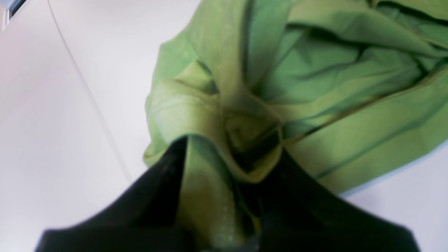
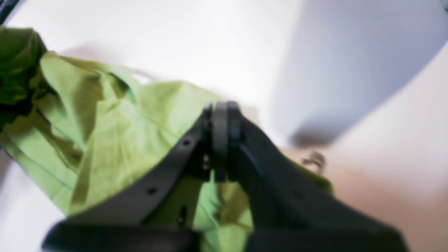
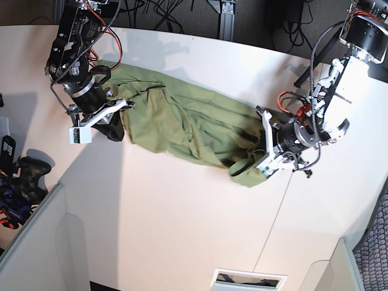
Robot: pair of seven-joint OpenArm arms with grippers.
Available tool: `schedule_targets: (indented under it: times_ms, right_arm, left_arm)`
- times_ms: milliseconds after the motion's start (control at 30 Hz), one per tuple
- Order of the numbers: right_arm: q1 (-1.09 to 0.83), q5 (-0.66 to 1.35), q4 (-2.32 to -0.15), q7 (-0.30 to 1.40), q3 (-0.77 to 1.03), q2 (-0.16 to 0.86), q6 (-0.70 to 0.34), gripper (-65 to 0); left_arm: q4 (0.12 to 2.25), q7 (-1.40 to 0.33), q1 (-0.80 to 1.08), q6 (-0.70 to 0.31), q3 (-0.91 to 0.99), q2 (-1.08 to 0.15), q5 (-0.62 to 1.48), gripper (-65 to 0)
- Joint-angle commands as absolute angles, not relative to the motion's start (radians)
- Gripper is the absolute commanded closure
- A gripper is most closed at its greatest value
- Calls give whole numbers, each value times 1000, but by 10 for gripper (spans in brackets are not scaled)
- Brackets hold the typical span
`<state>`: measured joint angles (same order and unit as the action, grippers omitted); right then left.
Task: Layout the t-shirt on the table in an organized manner, then fold the t-shirt properly
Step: 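Fold the shirt end with the left gripper toward the right gripper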
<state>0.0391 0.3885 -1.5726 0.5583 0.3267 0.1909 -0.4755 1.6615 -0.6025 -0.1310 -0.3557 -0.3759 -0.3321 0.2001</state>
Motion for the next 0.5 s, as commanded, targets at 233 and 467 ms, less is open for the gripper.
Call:
schedule_targets:
  times_ms: [233,467]
  right_arm:
    - [57,400,-1591,535,330,202,-479,0]
    - [57,401,-1589,536,329,202,-479,0]
  left_arm:
    - [1680,-604,-152,-344,-399,-223,202,0]
    - [1680,-593,-112,-344,-412,-140,191,0]
